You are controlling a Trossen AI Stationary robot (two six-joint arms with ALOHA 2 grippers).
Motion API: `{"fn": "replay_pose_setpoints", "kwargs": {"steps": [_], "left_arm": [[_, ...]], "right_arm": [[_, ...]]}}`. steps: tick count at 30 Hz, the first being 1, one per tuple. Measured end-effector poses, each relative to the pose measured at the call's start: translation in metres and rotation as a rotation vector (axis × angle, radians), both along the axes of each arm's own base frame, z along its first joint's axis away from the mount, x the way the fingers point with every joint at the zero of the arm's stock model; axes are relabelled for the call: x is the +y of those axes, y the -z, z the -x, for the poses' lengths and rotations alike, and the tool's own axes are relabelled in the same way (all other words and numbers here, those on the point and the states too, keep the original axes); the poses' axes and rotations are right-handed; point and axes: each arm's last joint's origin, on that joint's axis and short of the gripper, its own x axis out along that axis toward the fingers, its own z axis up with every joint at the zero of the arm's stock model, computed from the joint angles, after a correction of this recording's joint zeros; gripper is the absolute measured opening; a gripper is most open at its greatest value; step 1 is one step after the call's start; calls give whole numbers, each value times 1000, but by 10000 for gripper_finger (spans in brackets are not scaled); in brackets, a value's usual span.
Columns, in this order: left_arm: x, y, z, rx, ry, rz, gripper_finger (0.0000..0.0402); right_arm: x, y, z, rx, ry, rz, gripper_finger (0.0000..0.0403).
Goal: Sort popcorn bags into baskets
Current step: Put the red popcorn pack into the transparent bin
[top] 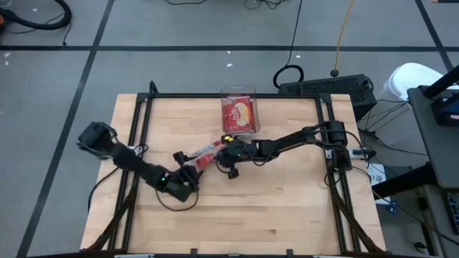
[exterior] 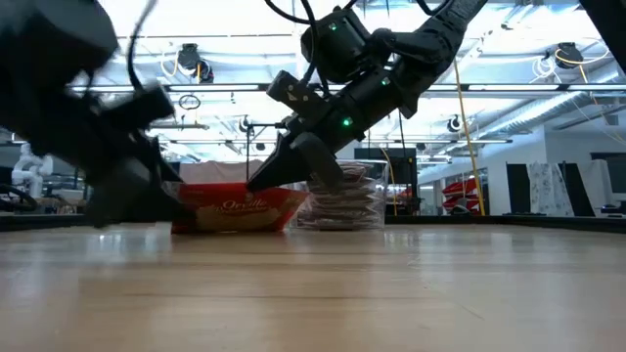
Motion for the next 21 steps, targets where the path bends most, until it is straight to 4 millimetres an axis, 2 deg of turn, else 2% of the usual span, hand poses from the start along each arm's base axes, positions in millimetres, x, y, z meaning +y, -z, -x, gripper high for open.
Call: {"fn": "replay_pose_setpoints", "kwargs": {"steps": [2, 4, 10, 11, 13, 16, 21], "left_arm": [[8, 8, -3, 13, -45, -1, 295], [13, 13, -7, 8, -75, 4, 249], [15, 6, -12, -65, -96, 25, 49], [15, 3, -13, -81, -94, 40, 28], [14, -3, -13, -109, -94, 74, 22], [12, -13, -11, -148, -87, 127, 37], [8, -38, -8, -261, -79, 202, 25]], "right_arm": [[-2, 0, 0, 1, 4, -19, 0], [-3, 0, 0, -1, 11, -27, 0], [-3, -16, 4, -24, 19, -45, 0], [-3, -22, 5, -35, 19, -44, 0], [-2, -34, 8, -48, 23, -46, 0], [2, -53, 15, -64, 62, -34, 8], [14, -85, 40, -69, 169, -31, 29]]}}
